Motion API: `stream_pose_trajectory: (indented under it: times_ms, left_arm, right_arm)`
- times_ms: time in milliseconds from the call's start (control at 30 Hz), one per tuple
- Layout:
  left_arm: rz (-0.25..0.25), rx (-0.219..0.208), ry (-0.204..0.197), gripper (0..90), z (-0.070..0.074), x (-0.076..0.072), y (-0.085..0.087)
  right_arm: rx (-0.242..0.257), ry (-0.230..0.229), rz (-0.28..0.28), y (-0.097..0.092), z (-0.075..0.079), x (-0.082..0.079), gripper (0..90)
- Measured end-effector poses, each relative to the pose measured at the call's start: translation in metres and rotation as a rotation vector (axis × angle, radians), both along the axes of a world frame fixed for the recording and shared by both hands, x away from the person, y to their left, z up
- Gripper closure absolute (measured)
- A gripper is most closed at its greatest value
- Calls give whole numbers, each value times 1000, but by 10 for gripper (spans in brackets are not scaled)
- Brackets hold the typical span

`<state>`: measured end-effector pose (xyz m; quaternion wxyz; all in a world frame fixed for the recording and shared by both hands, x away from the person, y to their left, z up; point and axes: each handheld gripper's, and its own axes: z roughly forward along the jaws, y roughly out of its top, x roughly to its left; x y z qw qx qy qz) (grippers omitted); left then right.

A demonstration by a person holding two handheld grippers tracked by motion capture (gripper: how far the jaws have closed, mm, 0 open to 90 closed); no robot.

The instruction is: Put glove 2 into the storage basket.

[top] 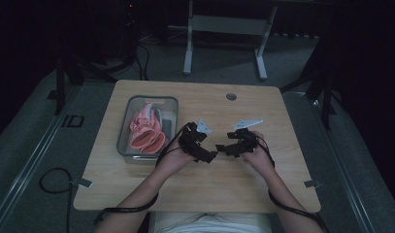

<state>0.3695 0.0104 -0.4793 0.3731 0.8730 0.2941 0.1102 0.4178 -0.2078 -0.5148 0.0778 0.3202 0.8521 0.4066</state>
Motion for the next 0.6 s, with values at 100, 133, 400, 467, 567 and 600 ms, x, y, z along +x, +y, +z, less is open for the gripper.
stream_pose_trajectory:
  times_ms: [100,133,400,467,567,600]
  left_arm:
    - [-2,-13,4,84,-8,-2,-3]
    - [-3,-10,5,84,-11,-3,-4]
    - [-24,-11,13,91,-27,-10,-7]
    - [-23,-14,18,92,-31,-11,-7]
    - [-28,-17,23,93,-35,-11,-7]
    - [-27,-20,26,93,-39,-13,-7]
  right_arm:
    - [-8,-1,-4,-3,-4,-3,154]
    - [-11,-3,-4,-5,-5,-3,154]
    - [3,-3,-16,-14,-17,-8,151]
    - [4,-5,-16,-16,-19,-9,150]
    - [10,-11,-18,-18,-21,-10,149]
    - [19,-22,-20,-19,-23,-11,146]
